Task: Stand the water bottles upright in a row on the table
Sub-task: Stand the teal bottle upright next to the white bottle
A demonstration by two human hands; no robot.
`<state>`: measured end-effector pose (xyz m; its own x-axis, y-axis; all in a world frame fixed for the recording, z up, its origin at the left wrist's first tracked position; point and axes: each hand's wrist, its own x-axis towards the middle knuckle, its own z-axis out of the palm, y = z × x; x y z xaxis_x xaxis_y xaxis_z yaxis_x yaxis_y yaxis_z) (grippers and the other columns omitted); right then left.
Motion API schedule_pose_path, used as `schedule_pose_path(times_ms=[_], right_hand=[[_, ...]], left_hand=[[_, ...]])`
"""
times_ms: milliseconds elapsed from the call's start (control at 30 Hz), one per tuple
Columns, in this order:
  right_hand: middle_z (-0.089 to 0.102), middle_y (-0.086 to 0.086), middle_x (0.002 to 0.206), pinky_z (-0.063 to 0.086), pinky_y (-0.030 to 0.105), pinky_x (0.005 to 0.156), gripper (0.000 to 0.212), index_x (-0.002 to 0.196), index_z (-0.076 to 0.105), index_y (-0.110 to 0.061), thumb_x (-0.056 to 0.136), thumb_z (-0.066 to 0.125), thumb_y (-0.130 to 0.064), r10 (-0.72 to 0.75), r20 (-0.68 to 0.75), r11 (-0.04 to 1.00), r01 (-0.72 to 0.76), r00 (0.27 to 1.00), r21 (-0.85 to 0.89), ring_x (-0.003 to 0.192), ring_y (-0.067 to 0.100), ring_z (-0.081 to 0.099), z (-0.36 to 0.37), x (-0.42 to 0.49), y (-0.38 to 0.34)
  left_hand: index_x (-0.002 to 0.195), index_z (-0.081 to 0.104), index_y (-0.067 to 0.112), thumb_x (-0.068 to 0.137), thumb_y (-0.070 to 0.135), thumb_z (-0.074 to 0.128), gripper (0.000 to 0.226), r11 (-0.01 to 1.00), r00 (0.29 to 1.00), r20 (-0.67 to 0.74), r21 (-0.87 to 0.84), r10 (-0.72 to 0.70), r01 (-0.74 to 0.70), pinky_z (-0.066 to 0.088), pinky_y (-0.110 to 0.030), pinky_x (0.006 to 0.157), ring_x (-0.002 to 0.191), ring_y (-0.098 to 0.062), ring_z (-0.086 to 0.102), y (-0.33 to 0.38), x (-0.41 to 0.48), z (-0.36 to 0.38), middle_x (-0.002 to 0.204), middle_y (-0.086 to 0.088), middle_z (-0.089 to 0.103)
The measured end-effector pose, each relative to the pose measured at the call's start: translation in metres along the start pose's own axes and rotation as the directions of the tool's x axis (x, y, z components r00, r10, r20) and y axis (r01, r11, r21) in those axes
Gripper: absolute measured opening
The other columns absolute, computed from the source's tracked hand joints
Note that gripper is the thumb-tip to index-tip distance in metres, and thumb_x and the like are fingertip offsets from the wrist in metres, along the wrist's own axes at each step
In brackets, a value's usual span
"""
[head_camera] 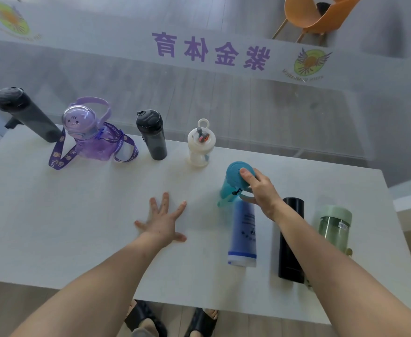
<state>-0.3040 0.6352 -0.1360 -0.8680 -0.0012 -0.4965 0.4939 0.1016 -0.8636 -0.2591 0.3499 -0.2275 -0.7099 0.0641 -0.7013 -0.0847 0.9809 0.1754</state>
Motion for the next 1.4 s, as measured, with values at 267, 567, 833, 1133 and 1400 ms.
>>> schedule_pose_path(times_ms=[267,567,833,1133,1400], right_hand=[[0.047,-0.001,0.155,0.038,0.046,0.118,0.087,0.152,0.036,-0.030,0.084,0.062,-0.077,-0.117,-0.037,0.985,0.111,0.992,-0.129,0.142,0.019,0.046,0.005,-0.011,0.009],[0.049,-0.005,0.154,0.042,0.040,0.118,0.106,0.157,0.030,-0.037,0.070,0.089,-0.052,-0.249,0.031,0.954,0.251,0.968,-0.163,0.139,0.015,0.052,0.002,0.000,0.019],[0.066,-0.008,0.117,0.057,0.021,0.088,0.074,0.133,0.051,-0.034,0.072,0.087,-0.056,-0.345,-0.213,0.936,0.318,0.914,-0.151,0.107,0.008,0.066,-0.004,0.027,0.008],[0.060,-0.013,0.118,0.051,0.019,0.089,0.086,0.146,0.042,-0.026,0.078,0.084,-0.058,-0.322,-0.350,0.946,0.292,0.879,-0.139,0.109,0.005,0.061,-0.010,0.070,-0.014],[0.058,-0.007,0.121,0.052,0.022,0.089,0.087,0.145,0.040,-0.025,0.078,0.082,-0.061,-0.340,-0.374,0.939,0.292,0.863,-0.180,0.110,0.014,0.061,-0.004,0.082,-0.021]], left_hand=[[0.150,-0.007,0.069,0.081,0.065,0.076,0.108,1.000,1.000,-0.003,-0.007,0.006,-0.006,0.021,-0.086,0.102,0.151,-0.031,-0.035,-0.002,-0.002,-0.002,0.162,0.012,-0.041],[0.156,0.004,0.062,0.091,0.060,0.069,0.092,0.997,0.997,-0.057,-0.057,-0.047,0.043,0.021,-0.084,0.106,0.154,-0.031,-0.030,0.020,-0.001,-0.006,0.168,0.004,-0.031],[0.156,-0.002,0.062,0.088,0.059,0.073,0.102,0.993,0.997,-0.069,-0.120,-0.022,0.014,0.018,-0.088,0.104,0.154,-0.030,-0.030,0.064,0.019,-0.023,0.167,0.010,-0.032],[0.151,-0.016,0.065,0.083,0.061,0.076,0.114,0.998,0.999,0.008,-0.041,-0.042,0.042,0.019,-0.091,0.099,0.150,-0.034,-0.037,0.074,0.026,-0.024,0.161,0.010,-0.043],[0.150,-0.016,0.067,0.083,0.062,0.076,0.114,0.998,0.999,0.012,-0.035,-0.052,0.052,0.019,-0.091,0.099,0.150,-0.034,-0.037,0.075,0.029,-0.023,0.161,0.010,-0.043]])
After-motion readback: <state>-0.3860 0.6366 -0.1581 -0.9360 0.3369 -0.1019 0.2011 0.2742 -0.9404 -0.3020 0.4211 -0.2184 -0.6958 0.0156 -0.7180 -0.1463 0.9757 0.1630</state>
